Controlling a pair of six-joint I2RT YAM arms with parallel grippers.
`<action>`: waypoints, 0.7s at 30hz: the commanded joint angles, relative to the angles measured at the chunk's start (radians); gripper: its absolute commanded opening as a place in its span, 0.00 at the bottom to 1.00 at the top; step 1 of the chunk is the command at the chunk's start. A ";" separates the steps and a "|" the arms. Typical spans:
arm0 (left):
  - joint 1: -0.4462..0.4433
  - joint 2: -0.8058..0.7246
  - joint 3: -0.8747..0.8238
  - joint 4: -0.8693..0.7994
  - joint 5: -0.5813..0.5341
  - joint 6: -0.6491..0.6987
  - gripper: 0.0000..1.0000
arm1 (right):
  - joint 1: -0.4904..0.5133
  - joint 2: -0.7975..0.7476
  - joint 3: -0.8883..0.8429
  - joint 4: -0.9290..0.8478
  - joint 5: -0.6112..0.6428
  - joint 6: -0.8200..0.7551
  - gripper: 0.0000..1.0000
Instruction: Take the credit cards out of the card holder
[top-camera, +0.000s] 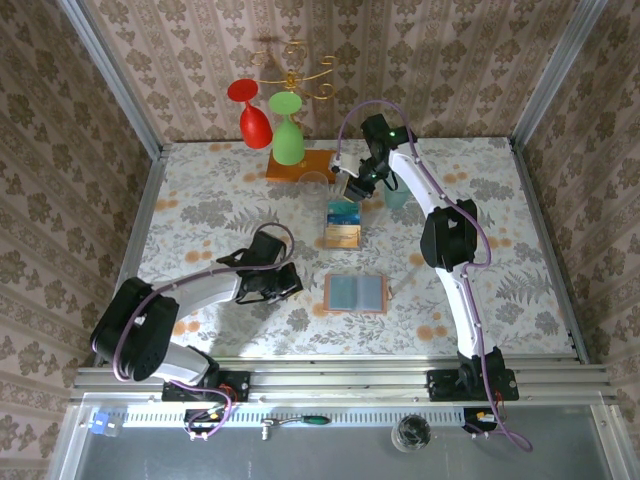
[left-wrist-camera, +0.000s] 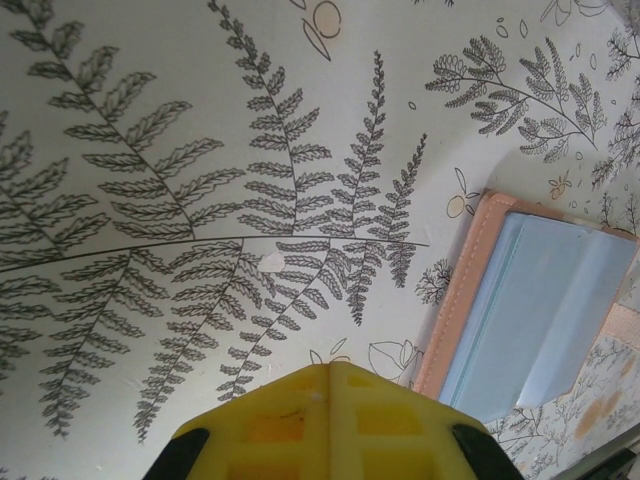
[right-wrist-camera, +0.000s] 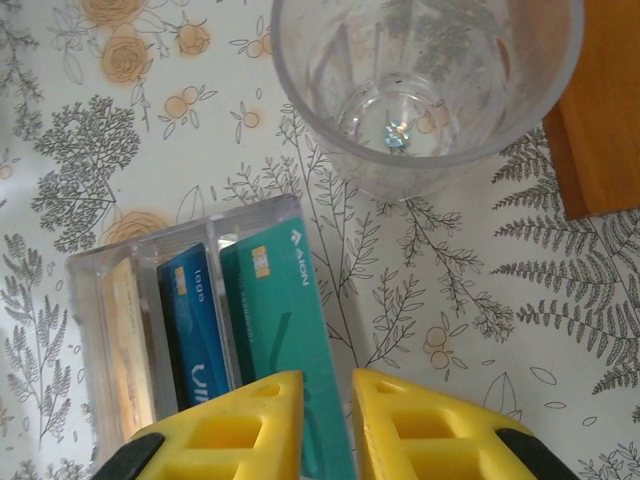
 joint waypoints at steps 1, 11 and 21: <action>-0.008 0.018 -0.016 0.022 0.017 -0.021 0.03 | 0.004 -0.044 -0.029 0.055 0.014 0.057 0.19; -0.011 0.024 -0.025 0.038 0.021 -0.023 0.03 | 0.022 -0.053 -0.137 0.167 0.073 0.111 0.16; -0.013 0.024 -0.027 0.046 0.022 -0.025 0.03 | 0.029 -0.092 -0.173 0.175 0.073 0.113 0.16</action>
